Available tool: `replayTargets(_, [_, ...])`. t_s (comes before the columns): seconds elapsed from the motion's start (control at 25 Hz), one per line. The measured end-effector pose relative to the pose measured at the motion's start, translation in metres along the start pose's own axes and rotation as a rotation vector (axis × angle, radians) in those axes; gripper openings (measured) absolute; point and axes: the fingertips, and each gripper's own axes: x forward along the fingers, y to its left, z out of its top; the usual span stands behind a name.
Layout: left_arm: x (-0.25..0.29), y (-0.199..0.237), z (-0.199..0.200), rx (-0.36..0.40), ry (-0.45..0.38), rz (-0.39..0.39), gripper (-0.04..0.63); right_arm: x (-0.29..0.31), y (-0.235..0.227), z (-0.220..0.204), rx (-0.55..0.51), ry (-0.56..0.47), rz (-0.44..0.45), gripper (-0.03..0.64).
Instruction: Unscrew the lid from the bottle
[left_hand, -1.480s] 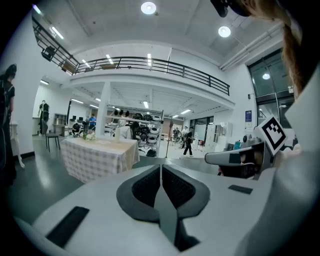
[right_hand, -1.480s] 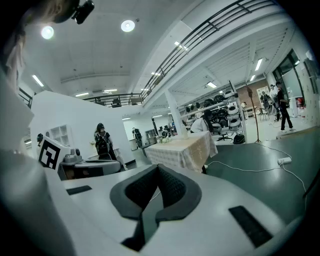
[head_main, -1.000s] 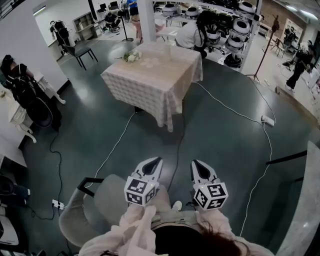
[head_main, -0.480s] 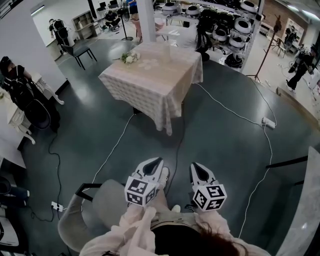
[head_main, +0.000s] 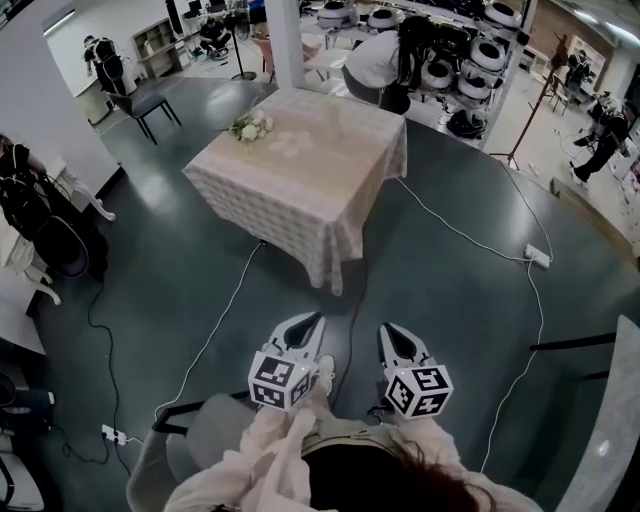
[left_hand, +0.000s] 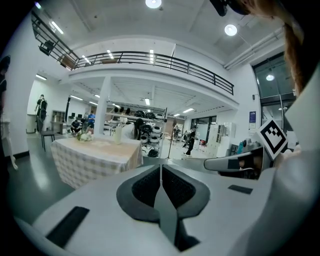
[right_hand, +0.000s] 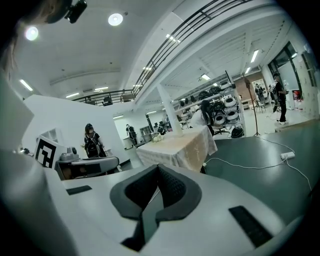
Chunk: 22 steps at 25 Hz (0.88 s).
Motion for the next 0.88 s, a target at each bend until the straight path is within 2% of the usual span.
replayTargets(0.4, [0.076,0.094,0.048,0.005,-0.017,-0.056,0.037,0.115,-0.019,0.053,-0.018,-0.001,-0.052,0.014])
replayTargets(0.88, [0.116,0.171,0.059,-0.01,-0.015,-0.058,0.037,0.212,-0.02,0.084,-0.077,0.01,-0.024,0.014])
